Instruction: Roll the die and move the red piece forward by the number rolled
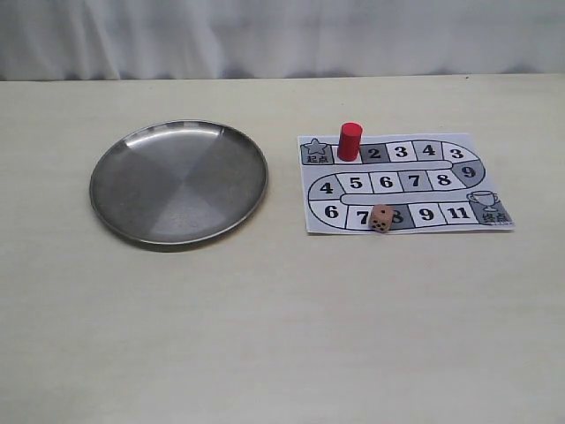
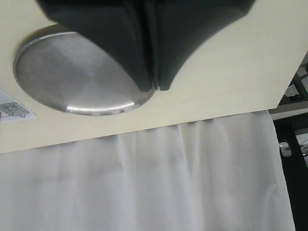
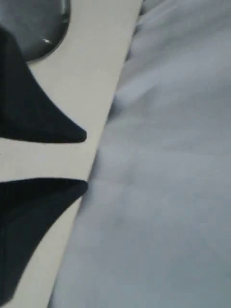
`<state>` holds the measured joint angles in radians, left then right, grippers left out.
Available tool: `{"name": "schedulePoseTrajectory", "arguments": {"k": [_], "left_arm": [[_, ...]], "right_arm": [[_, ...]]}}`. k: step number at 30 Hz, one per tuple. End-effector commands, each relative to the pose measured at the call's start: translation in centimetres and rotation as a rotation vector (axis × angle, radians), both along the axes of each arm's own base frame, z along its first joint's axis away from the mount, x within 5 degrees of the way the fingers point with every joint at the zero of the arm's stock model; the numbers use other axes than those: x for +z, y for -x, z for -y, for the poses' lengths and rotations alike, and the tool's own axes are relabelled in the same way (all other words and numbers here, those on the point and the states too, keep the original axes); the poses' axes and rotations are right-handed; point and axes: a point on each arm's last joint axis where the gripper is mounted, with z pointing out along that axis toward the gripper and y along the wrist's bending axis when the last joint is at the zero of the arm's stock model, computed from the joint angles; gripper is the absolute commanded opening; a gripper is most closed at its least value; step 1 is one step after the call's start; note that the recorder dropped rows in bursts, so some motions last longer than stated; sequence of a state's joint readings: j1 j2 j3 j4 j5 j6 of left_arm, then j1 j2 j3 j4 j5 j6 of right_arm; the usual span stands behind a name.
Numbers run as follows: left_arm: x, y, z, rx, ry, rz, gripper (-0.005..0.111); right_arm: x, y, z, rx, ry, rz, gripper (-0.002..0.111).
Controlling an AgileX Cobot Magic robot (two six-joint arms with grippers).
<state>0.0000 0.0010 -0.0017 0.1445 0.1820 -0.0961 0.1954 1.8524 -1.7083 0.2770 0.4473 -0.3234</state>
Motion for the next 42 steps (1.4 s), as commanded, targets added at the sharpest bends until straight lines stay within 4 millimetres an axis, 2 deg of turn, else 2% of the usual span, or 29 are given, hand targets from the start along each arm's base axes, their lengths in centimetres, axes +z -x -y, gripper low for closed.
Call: {"name": "schedulePoseTrajectory", "arguments": {"k": [1, 2, 5, 10, 13, 19, 25, 28, 31, 38, 42], "left_arm": [[0.0, 0.0, 0.0, -0.001, 0.002, 0.008, 0.0], [0.0, 0.0, 0.0, -0.001, 0.002, 0.008, 0.0], [0.0, 0.0, 0.0, -0.001, 0.002, 0.008, 0.0], [0.0, 0.0, 0.0, -0.001, 0.002, 0.008, 0.0], [0.0, 0.0, 0.0, -0.001, 0.002, 0.008, 0.0], [0.0, 0.0, 0.0, -0.001, 0.002, 0.008, 0.0], [0.0, 0.0, 0.0, -0.001, 0.002, 0.008, 0.0], [0.0, 0.0, 0.0, -0.001, 0.002, 0.008, 0.0], [0.0, 0.0, 0.0, -0.001, 0.002, 0.008, 0.0], [0.0, 0.0, 0.0, -0.001, 0.002, 0.008, 0.0], [0.0, 0.0, 0.0, -0.001, 0.002, 0.008, 0.0]], "right_arm": [[5.7, 5.1, 1.7, -0.002, -0.005, 0.069, 0.005], [6.4, 6.2, 2.0, -0.005, -0.001, 0.083, 0.004], [6.8, 9.1, 2.8, -0.014, 0.024, 0.103, 0.005], [4.7, 13.5, 3.8, -0.038, 0.038, 0.125, 0.005], [2.6, 16.4, 4.5, -0.07, 0.014, 0.164, 0.005], [-3.9, 23.1, 5.9, -0.145, -0.062, 0.183, 0.005], [-9.2, 28.6, 7.3, -0.19, -0.079, 0.213, 0.005], [-11.3, 30.8, 7.8, -0.208, -0.096, 0.235, 0.005], [-12.6, 32.5, 8.2, -0.216, -0.117, 0.278, 0.005], [-14.0, 35.4, 8.4, -0.194, -0.214, 0.403, 0.005], [-13.6, 36.3, 8.5, -0.187, -0.233, 0.465, 0.005]]}}
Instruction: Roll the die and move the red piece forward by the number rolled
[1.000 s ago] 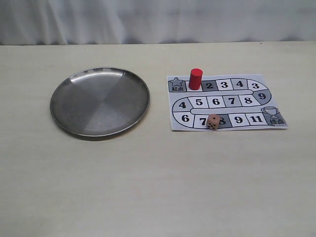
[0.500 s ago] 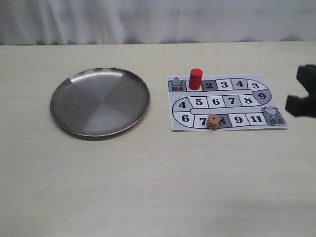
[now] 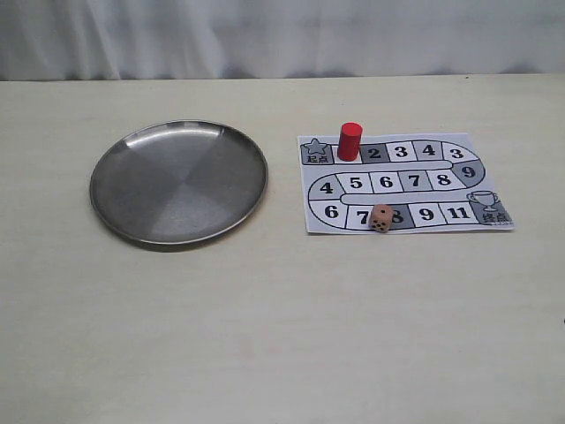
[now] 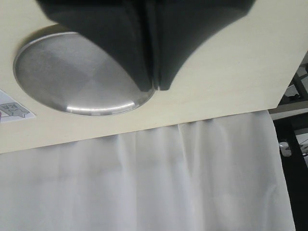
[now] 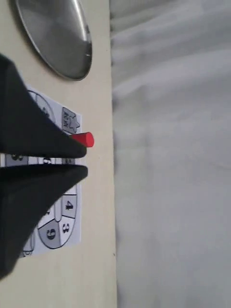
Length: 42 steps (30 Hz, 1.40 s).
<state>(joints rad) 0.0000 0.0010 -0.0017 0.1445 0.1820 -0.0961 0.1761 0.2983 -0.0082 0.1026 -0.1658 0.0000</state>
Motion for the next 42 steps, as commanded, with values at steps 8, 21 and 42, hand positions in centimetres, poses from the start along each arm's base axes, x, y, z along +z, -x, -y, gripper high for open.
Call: {"name": "schedulePoseTrajectory", "arguments": {"k": [8, 21, 42], "left_arm": [[0.0, 0.0, 0.0, -0.001, 0.002, 0.008, 0.0], [0.0, 0.0, 0.0, -0.001, 0.002, 0.008, 0.0], [0.0, 0.0, 0.0, -0.001, 0.002, 0.008, 0.0]], "right_arm": [[0.6, 1.7, 0.2, 0.009, -0.025, 0.127, 0.005], [0.1, 2.5, 1.2, -0.147, -0.012, 0.104, 0.005], [-1.8, 2.6, 1.2, -0.153, 0.008, -0.103, 0.005]]}}
